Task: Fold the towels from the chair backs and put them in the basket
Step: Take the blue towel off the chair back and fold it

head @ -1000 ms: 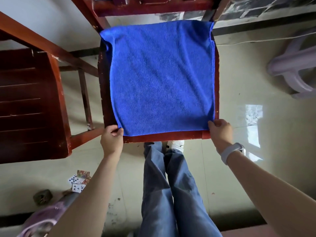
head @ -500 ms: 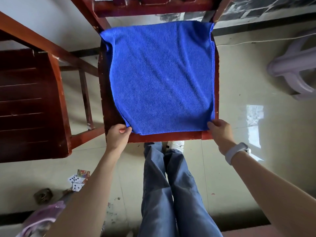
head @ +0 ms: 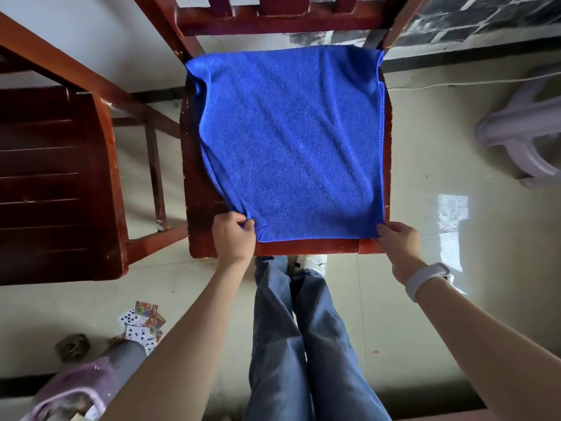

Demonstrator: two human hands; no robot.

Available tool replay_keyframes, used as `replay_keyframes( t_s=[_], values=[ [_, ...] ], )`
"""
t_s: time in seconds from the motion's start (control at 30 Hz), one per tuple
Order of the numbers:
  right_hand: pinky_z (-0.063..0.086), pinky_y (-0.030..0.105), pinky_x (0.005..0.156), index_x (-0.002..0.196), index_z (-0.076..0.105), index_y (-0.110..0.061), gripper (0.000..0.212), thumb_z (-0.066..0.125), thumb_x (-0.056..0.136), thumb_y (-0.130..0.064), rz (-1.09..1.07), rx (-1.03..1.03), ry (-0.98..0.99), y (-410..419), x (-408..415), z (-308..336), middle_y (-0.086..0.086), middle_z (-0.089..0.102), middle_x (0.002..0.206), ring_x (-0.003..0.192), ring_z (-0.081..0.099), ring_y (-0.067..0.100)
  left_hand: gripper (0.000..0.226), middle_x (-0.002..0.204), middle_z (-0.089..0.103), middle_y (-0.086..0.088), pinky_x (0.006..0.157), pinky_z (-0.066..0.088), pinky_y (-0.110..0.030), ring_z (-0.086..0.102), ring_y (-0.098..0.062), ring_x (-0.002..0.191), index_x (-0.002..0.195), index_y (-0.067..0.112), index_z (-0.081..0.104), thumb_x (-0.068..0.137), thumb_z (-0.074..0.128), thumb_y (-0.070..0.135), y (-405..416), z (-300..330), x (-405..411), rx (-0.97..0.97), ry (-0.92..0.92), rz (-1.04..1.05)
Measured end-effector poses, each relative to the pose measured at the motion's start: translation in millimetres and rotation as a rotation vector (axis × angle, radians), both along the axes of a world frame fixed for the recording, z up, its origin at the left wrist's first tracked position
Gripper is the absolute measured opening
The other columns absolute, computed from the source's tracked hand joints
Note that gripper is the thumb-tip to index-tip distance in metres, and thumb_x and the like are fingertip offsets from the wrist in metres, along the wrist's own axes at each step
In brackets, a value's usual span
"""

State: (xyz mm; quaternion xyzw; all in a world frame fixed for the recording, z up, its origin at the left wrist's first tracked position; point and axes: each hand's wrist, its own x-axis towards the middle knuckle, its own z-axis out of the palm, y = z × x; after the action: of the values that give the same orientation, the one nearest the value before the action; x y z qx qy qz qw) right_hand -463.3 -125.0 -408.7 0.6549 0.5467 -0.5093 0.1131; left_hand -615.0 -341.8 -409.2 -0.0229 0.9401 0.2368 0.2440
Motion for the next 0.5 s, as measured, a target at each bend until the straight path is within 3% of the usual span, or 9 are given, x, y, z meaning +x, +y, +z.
replay_keyframes(
  t_s=[0.1,0.2,0.27,0.33,0.4,0.5],
  values=[
    [0.03,0.031,0.061,0.099,0.047,0.023,0.031,0.048,0.085,-0.005,0.018,0.013,0.003,0.5,0.2,0.0,0.01,0.045,0.076,0.069,0.039,0.023,0.018,0.101,0.063,-0.023,0.082,0.04,-0.033,0.058,-0.035,0.095,0.094,-0.001,0.067,0.084,0.061,0.013,15.3,-2.0,1.4,-0.053,-0.063,0.168],
    [0.03,0.03,0.059,0.1,0.048,0.022,0.031,0.048,0.085,-0.005,0.026,0.017,0.004,1.6,0.2,1.1,0.012,0.045,0.073,0.068,0.039,0.022,0.018,0.102,0.067,-0.019,0.084,0.043,-0.033,0.06,-0.034,0.097,0.096,0.002,0.068,0.084,0.062,0.013,14.2,3.4,-0.1,-0.066,-0.061,0.284],
    [0.031,0.031,0.062,0.101,0.049,0.021,0.032,0.048,0.085,-0.006,0.025,0.026,0.015,2.1,0.3,2.3,0.027,0.051,0.072,0.07,0.041,0.023,0.019,0.098,0.07,-0.018,0.087,0.047,-0.034,0.064,-0.033,0.092,0.096,0.002,0.069,0.082,0.064,0.014,4.8,9.2,-3.8,-0.009,-0.09,0.368],
    [0.033,0.033,0.064,0.099,0.052,0.02,0.03,0.049,0.086,-0.007,0.017,0.054,0.021,2.8,1.1,5.7,0.042,0.055,0.083,0.071,0.044,0.022,0.02,0.095,0.069,-0.015,0.083,0.052,-0.036,0.065,-0.028,0.077,0.097,0.001,0.068,0.082,0.065,0.014,-8.7,18.2,-8.3,0.134,-0.184,0.507],
    [0.038,0.035,0.064,0.095,0.056,0.016,0.026,0.049,0.087,-0.008,-0.006,0.05,0.041,5.6,2.3,10.3,0.029,0.056,0.071,0.067,0.046,0.025,0.021,0.095,0.064,-0.012,0.073,0.053,-0.028,0.06,-0.015,0.069,0.101,0.002,0.065,0.084,0.065,0.013,-25.7,27.7,-14.8,0.282,-0.25,0.676],
    [0.042,0.034,0.066,0.091,0.061,-0.001,0.014,0.049,0.088,-0.007,-0.047,0.034,0.078,12.1,4.0,20.9,0.01,0.055,0.072,0.067,0.049,0.024,0.023,0.098,0.061,-0.006,0.071,0.05,-0.018,0.058,-0.011,0.083,0.107,0.005,0.062,0.085,0.064,0.011,-49.4,43.2,-26.8,0.354,-0.321,0.814]
  ],
)
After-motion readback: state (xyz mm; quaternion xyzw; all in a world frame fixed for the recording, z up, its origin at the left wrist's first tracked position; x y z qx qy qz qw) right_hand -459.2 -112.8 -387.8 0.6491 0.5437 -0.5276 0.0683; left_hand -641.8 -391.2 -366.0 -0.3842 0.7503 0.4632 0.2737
